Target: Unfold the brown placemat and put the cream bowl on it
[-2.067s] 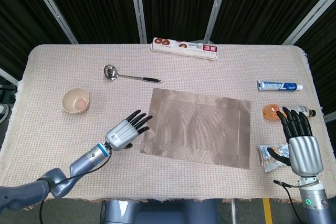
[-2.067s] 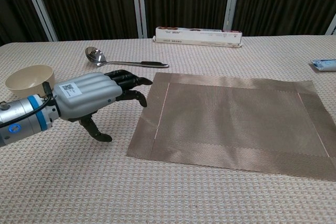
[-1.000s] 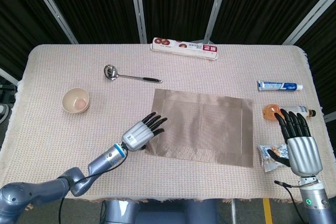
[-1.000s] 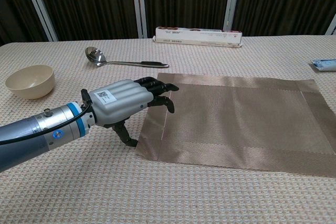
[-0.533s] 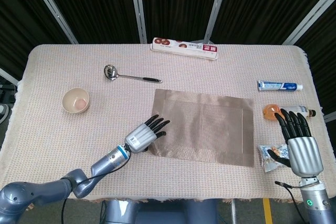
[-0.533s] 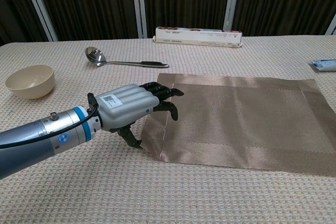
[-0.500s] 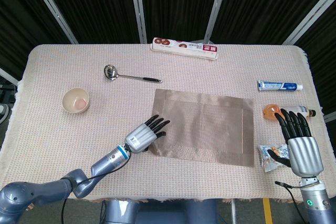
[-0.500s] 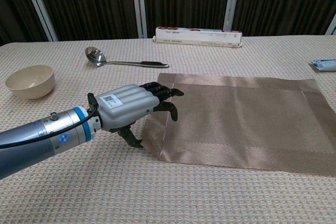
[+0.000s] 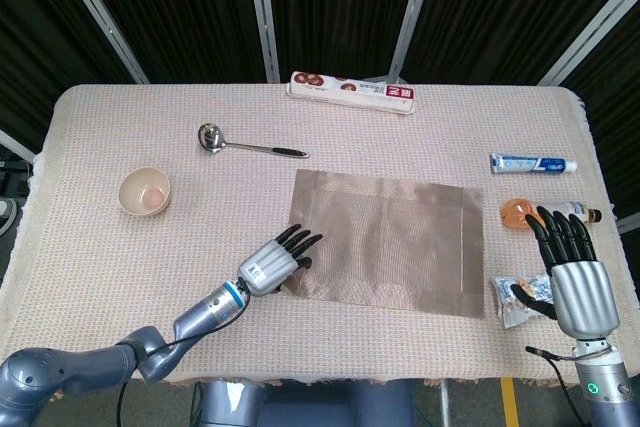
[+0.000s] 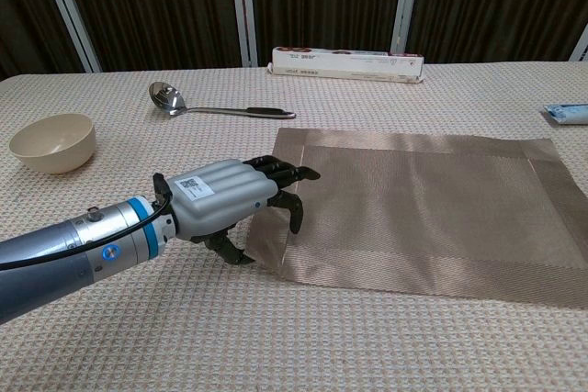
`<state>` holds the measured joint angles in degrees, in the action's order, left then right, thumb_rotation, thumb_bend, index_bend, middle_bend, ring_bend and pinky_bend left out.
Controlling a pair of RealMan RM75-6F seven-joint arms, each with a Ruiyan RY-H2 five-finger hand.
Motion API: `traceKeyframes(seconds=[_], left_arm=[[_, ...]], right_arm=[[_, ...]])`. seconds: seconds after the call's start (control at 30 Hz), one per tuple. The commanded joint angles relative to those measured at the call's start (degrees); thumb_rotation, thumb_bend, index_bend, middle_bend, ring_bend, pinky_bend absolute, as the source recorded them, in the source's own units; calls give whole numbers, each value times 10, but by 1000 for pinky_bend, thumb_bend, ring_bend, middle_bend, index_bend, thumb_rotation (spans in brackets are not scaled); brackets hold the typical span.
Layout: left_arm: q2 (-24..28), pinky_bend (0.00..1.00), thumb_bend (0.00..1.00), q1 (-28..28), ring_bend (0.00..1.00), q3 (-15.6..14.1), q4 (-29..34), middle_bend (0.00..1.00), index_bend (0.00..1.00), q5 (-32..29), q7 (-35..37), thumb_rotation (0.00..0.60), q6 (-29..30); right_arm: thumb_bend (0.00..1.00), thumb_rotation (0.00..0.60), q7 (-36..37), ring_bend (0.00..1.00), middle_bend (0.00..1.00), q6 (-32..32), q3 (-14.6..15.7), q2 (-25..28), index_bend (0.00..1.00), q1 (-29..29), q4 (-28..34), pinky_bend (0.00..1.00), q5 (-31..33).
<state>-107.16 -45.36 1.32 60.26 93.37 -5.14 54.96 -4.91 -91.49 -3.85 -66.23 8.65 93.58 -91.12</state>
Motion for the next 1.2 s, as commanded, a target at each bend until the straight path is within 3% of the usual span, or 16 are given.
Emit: traceKeyframes(seconds=[0.03,0.23,0.6,0.83,1.2], left_arm=[[-2,0,455,2,0,-2,-1,0,542,-3,1,600,-1],[-1,0,457,8,0,-5,2,0,644,-9,1,600,4],[49,0,476,18,0,-17,76,0,669,6,7,600,36],[130,0,475,37,0,-49,190,0,671,13,-34,600,42],[245,0,477,86,0,-108,352,0,671,-42,-142,600,22]], right_arm=[[0,600,2,0,0,-1,0,1,0,-1,0,0,-2],[0,600,7,0,0,-3,-1,2,0,-2,-1,0,-6],[0,600,9,0,0,-4,-2,3,0,-5,1,0,-12],[0,600,4,0,0,-3,-2,2,0,-6,2,0,-16],[0,600,1,0,0,-7,-1,3,0,-9,6,0,-25]])
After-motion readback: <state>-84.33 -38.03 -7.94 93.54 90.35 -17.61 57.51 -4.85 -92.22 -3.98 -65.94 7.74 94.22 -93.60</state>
